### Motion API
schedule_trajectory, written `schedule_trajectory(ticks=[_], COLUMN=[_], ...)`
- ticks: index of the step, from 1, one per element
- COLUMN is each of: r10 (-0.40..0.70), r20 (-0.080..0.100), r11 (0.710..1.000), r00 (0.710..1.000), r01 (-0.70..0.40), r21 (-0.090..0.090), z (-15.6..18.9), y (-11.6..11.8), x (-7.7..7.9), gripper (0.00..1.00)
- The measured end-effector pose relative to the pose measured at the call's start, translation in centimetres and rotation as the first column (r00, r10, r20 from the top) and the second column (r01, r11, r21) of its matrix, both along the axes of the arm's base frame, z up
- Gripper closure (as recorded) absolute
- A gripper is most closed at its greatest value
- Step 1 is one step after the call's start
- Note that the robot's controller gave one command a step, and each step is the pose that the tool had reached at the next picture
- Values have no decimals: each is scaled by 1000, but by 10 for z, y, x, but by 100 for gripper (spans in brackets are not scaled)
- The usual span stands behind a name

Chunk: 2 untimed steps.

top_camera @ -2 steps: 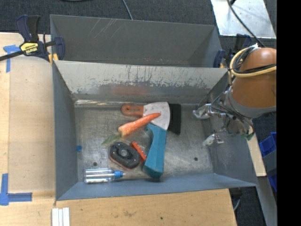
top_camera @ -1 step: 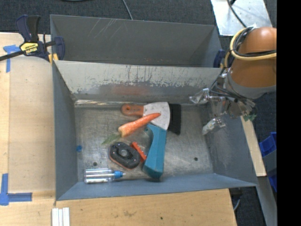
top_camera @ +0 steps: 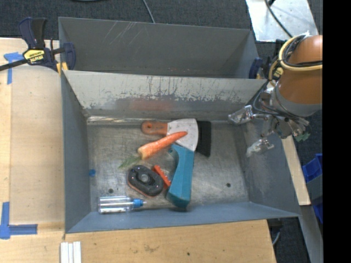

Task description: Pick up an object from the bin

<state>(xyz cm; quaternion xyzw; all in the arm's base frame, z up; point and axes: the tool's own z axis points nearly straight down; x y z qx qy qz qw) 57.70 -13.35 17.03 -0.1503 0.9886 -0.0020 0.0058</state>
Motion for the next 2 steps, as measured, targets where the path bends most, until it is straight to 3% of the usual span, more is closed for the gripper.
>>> schedule_trajectory(ticks=[1, 2], r10=[53, 119], r20=[-10, -4], r11=[999, 993], r00=[999, 993], r01=[-53, -119], r21=[-1, 3], z=[1, -22], y=[30, 60], x=[6, 12], gripper=[0, 0])
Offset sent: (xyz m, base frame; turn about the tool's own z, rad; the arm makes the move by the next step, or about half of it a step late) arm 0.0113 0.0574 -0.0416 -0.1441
